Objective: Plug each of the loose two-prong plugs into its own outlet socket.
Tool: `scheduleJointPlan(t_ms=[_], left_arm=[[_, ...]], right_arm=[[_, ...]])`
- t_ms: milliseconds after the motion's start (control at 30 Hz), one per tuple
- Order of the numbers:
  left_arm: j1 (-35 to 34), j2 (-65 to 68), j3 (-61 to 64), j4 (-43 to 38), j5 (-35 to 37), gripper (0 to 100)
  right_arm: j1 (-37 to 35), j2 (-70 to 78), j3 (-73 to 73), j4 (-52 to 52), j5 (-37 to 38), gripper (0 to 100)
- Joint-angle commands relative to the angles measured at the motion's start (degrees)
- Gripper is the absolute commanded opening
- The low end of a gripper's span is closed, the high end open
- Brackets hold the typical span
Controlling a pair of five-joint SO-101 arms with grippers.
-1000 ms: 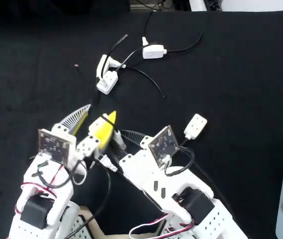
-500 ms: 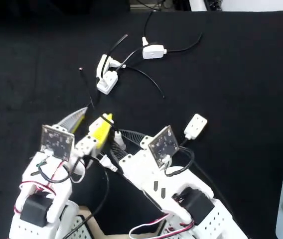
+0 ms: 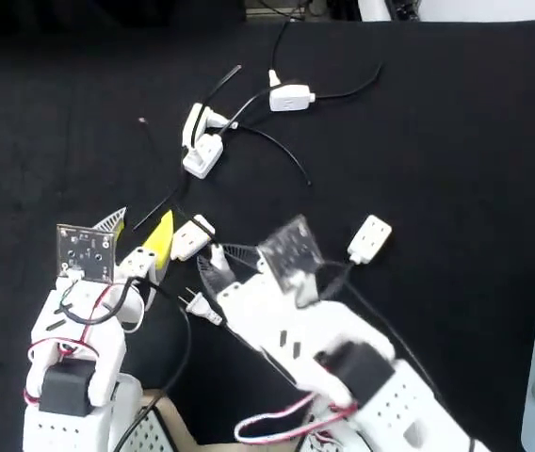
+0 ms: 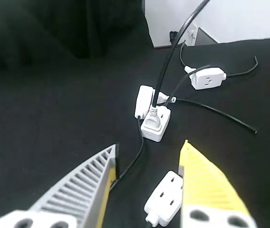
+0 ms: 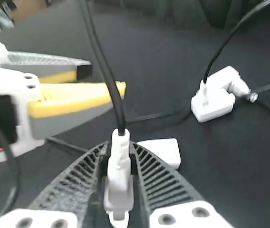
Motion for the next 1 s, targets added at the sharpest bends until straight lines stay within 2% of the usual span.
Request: scheduleJointPlan(t_ms=[0, 300, 567, 733, 867, 967], left_arm=[[-0.7, -0.4, -0.2, 0.0, 2.5, 22], [1.8, -0.4, -0.5, -0.2, 2.4, 22], [5.6, -0.4, -0.7, -0.2, 2.2, 22], [6.7, -0.4, -0.2, 0.3, -3.5, 22], [5.9, -0.4, -0.1, 0.3, -4.1, 22], [0.7, -0.4, -0.1, 0.3, -4.0, 22]], right_arm=[[-0.4, 11.7, -8.7, 0.1, -0.4, 1.1], [-2.6, 28.7, -15.1, -0.2, 2.3, 1.1], [-3.6, 29.9, -14.9, 0.1, 2.3, 1.1], [-3.4, 30.0, -14.7, 0.2, 3.7, 1.1], [-0.4, 30.0, -14.9, -0.3, 3.9, 1.1], [1.9, 30.1, -15.3, -2.4, 3.9, 1.1]])
